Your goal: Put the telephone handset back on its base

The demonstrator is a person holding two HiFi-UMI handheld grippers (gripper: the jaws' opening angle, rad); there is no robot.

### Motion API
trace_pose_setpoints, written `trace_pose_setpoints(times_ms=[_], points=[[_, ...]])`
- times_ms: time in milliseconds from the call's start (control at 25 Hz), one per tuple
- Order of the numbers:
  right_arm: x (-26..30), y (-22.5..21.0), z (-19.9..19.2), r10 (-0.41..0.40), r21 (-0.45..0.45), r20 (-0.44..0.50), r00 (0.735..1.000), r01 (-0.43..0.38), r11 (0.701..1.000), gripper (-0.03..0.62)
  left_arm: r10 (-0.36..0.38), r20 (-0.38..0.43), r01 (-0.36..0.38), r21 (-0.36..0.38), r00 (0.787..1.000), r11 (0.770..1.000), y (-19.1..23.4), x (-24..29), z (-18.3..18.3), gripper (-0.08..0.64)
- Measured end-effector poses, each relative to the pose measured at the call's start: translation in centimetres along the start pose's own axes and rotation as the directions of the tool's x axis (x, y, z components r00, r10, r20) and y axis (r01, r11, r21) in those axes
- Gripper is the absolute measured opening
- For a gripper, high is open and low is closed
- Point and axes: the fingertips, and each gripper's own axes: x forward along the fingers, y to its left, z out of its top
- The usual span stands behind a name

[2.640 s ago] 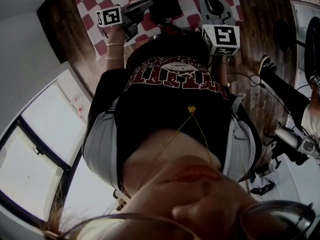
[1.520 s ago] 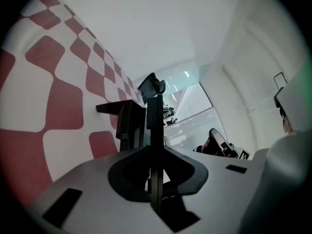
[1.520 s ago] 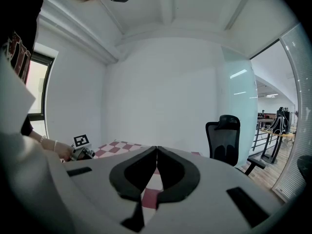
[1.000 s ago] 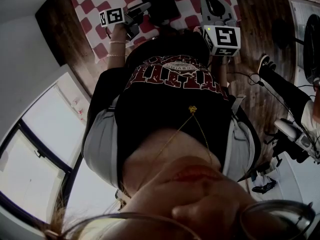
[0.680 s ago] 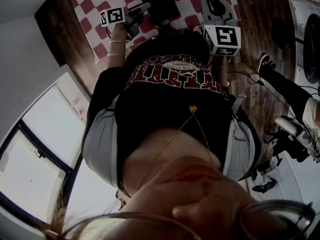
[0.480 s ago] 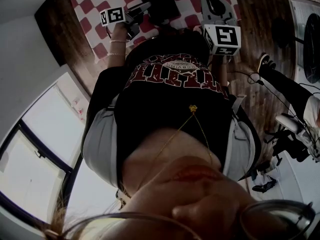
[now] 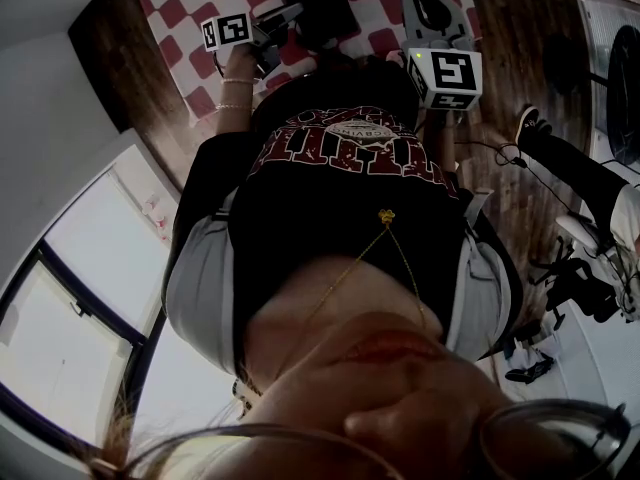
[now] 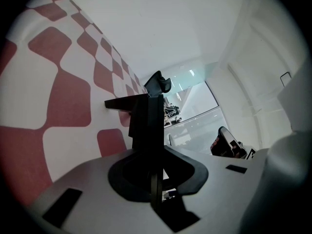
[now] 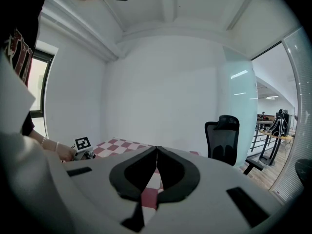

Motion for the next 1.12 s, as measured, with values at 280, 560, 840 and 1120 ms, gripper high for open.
trace_pose_setpoints(times_ms=[280, 560, 840, 1120], points=[[0.04, -0.1, 0.05, 0.001, 0.001, -0.004, 1.0, -0.001, 1.0, 0.018, 0.017, -0.002, -0.017, 0.026, 1.0, 1.0, 0.13, 0.13, 0.15, 0.081], [0.2, 0.03, -0.07, 0.011, 0.004, -0.005, 1.0, -0.011, 1.0, 0.018, 0.062, -0.002, -0.062, 0.076, 0.998, 0.995, 0.37, 0.13, 0.06, 0.081], [0.36, 0.55, -0.07, 0.03, 0.003, -0.005, 1.0, -0.03, 1.0, 0.018, 0.072, 0.022, -0.074, 0.091, 0.997, 0.993, 0.49, -0.08, 0.04, 0.081], [0.12, 0.54, -0.33, 0.037, 0.018, -0.003, 0.999, -0.037, 0.999, 0.018, 0.141, 0.023, -0.142, 0.046, 0.99, 0.989, 0.93, -0.05, 0.08, 0.094]])
